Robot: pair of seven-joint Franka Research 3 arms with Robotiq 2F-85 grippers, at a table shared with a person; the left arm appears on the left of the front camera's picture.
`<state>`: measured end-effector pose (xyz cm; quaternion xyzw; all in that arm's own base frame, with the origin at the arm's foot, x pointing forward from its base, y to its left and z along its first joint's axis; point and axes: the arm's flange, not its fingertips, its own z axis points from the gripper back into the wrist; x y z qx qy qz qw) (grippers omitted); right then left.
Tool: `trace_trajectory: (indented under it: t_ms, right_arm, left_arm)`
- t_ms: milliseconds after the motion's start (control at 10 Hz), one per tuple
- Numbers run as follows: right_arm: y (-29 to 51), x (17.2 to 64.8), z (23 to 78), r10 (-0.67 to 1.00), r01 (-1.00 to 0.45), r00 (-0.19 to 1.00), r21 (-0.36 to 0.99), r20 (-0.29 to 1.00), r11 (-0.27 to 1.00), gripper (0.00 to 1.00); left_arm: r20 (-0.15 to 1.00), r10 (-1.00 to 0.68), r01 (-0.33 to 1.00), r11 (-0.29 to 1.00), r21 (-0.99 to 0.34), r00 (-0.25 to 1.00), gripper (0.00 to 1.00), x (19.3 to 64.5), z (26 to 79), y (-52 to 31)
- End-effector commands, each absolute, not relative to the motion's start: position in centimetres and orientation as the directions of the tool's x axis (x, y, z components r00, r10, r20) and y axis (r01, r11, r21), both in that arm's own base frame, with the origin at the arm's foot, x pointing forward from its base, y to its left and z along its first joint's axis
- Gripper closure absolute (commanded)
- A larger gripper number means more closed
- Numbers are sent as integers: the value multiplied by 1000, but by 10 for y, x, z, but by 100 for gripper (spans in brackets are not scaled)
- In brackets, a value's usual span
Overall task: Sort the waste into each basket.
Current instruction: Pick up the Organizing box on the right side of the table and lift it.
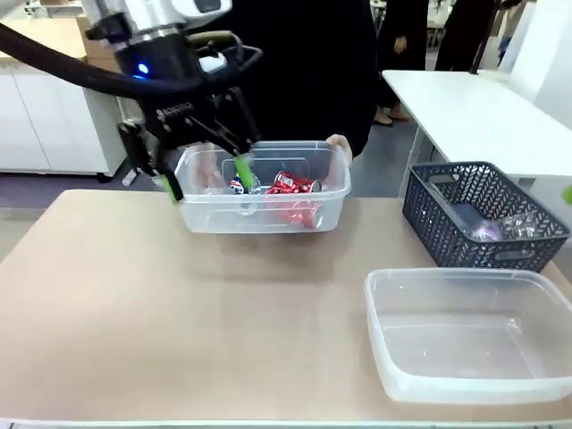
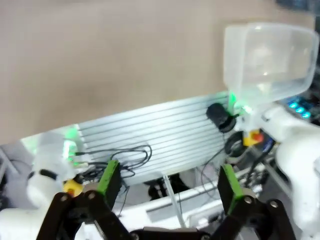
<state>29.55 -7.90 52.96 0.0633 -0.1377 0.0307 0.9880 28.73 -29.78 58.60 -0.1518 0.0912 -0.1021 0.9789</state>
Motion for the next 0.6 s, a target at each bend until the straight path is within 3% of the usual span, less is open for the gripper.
trace_trajectory:
  t_ms: [0,200,300,400,500]
  right_arm:
    - [-99,282,501,34,-43,964,27,262,999,0]
    - [-109,261,475,57,-53,972,-22,228,998,0]
    - [-109,258,469,38,-21,973,-73,229,997,0]
    - [-108,285,506,26,-28,973,9,229,1000,0]
    - [-108,285,506,26,-28,973,9,229,1000,0]
  left_arm:
    - [-164,-262,214,941,-261,951,0,288,570,-357]
    - [-175,-249,211,955,-209,953,0,262,541,-415]
    - [-276,-319,277,944,-181,907,0,255,528,-434]
    - [-189,-300,249,935,-254,935,0,253,544,-397]
    - [-189,-300,249,935,-254,935,0,253,544,-397]
